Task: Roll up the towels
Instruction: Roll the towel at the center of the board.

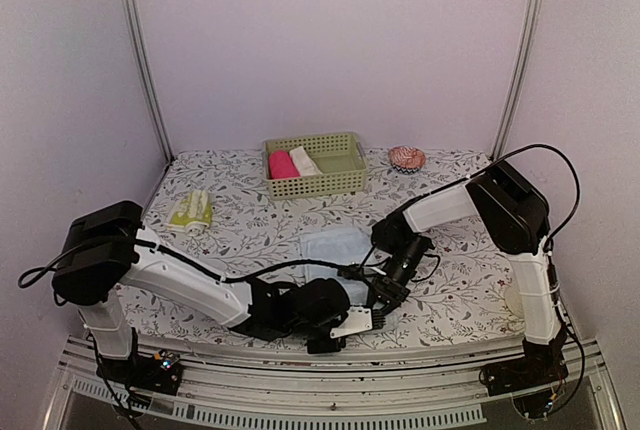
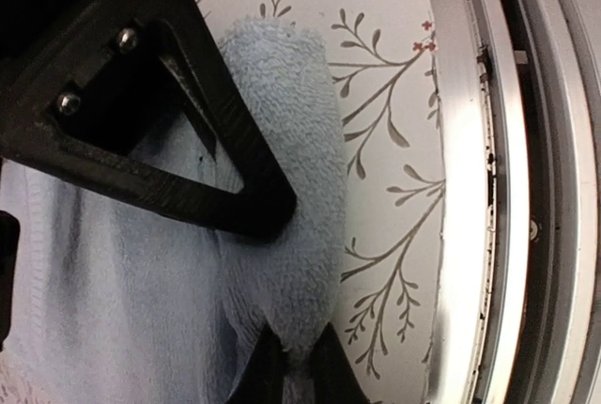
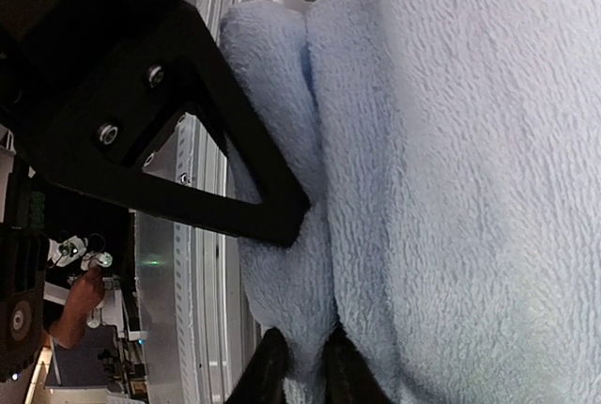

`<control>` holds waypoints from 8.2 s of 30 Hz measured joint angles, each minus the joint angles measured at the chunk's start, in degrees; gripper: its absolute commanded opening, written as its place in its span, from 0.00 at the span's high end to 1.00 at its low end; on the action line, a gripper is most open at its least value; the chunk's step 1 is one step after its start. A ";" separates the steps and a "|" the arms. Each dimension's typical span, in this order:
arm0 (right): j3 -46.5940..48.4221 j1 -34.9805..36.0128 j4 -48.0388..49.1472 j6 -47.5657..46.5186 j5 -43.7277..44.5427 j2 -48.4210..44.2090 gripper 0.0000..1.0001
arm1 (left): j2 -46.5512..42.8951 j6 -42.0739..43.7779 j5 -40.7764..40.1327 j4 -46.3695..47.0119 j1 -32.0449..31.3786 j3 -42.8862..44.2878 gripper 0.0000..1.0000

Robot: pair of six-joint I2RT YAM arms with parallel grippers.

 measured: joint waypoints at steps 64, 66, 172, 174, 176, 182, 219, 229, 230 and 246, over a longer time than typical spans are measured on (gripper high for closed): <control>-12.48 7.30 21.40 7.74 14.45 -16.06 0.92 | -24.15 -26.97 30.42 -4.87 17.77 -14.23 0.65; -8.44 5.64 16.61 7.63 10.36 -11.80 0.92 | -29.31 -25.27 23.93 -2.99 13.29 -17.33 0.65; -10.78 12.13 21.11 5.18 22.95 -19.43 0.91 | -24.17 -24.70 13.86 -3.65 2.01 -15.61 0.68; -6.91 10.05 17.38 4.55 19.78 -15.63 0.91 | -23.87 -24.48 8.44 -3.67 -1.60 -15.98 0.67; -3.37 8.37 13.60 3.61 16.65 -11.58 0.91 | -22.97 -24.04 3.43 -3.56 -4.44 -15.87 0.63; 3.17 5.88 4.55 0.90 9.60 -3.96 0.90 | -14.56 -20.20 -8.81 -4.50 -9.70 -10.62 0.56; 4.81 4.76 -0.68 0.07 11.30 -15.67 0.49 | -2.91 0.07 -6.60 -2.89 -3.41 -0.42 1.00; -0.57 -5.77 7.10 4.90 14.34 -39.98 0.51 | -2.91 -8.90 6.88 -5.99 1.22 2.14 1.00; -1.03 -5.46 7.69 5.07 14.45 -42.05 0.51 | -2.91 -9.75 8.07 -6.01 1.77 2.19 1.00; -30.75 6.40 20.02 1.20 30.73 -55.25 0.49 | 0.22 -25.35 37.18 -1.46 14.49 2.89 1.00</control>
